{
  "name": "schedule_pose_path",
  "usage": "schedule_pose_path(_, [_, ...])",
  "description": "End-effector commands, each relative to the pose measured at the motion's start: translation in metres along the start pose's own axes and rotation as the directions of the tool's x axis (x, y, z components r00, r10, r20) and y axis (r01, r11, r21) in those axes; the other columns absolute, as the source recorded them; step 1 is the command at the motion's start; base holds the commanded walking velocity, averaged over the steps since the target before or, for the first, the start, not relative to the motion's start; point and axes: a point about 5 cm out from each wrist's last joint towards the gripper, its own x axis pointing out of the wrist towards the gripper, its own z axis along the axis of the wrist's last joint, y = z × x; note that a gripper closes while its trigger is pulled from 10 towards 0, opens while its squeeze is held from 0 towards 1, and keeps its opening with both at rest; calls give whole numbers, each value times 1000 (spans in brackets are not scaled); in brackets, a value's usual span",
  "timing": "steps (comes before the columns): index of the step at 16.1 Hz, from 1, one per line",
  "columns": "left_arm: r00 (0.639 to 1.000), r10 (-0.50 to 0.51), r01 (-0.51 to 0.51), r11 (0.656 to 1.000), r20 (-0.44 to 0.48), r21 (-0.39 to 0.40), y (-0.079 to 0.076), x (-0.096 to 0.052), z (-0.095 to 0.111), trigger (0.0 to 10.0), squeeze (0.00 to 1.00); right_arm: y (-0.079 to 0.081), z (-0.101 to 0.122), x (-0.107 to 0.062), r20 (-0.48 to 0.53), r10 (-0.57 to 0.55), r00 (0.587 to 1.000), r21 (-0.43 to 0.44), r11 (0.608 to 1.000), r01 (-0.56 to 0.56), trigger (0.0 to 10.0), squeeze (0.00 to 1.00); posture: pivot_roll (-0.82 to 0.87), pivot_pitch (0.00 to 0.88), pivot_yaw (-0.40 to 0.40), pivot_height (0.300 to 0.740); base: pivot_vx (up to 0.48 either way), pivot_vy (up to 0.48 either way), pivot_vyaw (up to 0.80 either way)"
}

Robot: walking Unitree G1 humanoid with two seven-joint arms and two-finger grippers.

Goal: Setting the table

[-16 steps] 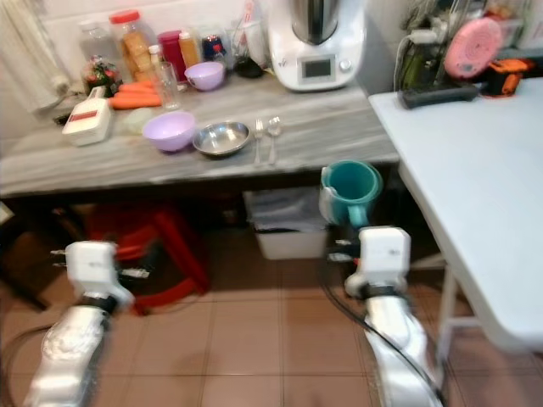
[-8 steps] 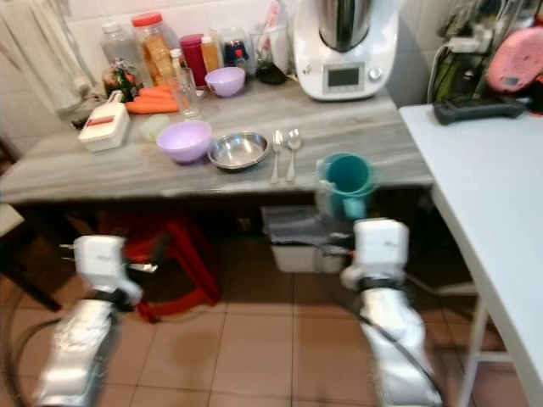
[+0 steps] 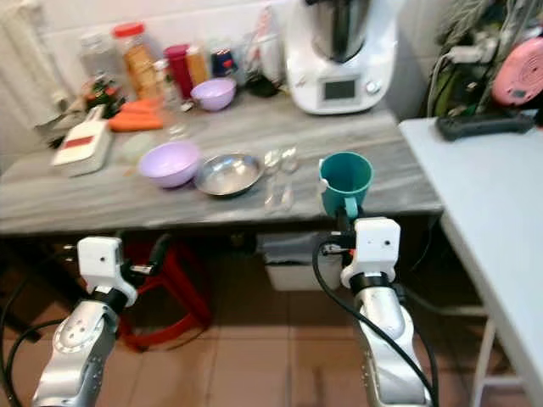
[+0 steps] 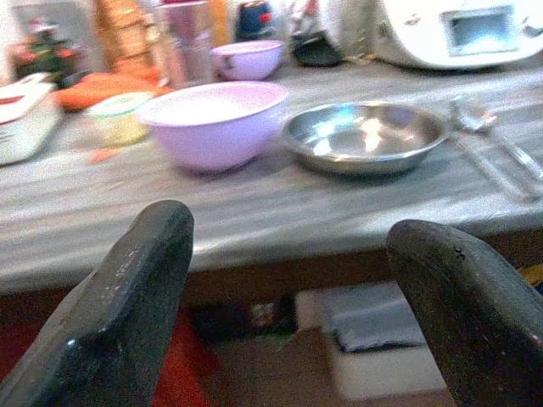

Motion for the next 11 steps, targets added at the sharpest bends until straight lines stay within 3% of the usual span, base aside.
schedule_pose_path(1, [1000,-3,2,1000,15,12,4,2,6,10000,0,1,6,4,24,-1,1000,9,1000,1,10000,0,-50,0,114,740,480,0,0])
schedule_pose_path(11, [999,-30,30,999,45,-12,-6,3,12,10000,0,2,10,6,44,15,999,-12,1000,-15,10000,0,-57,0,110,740,448,0,0])
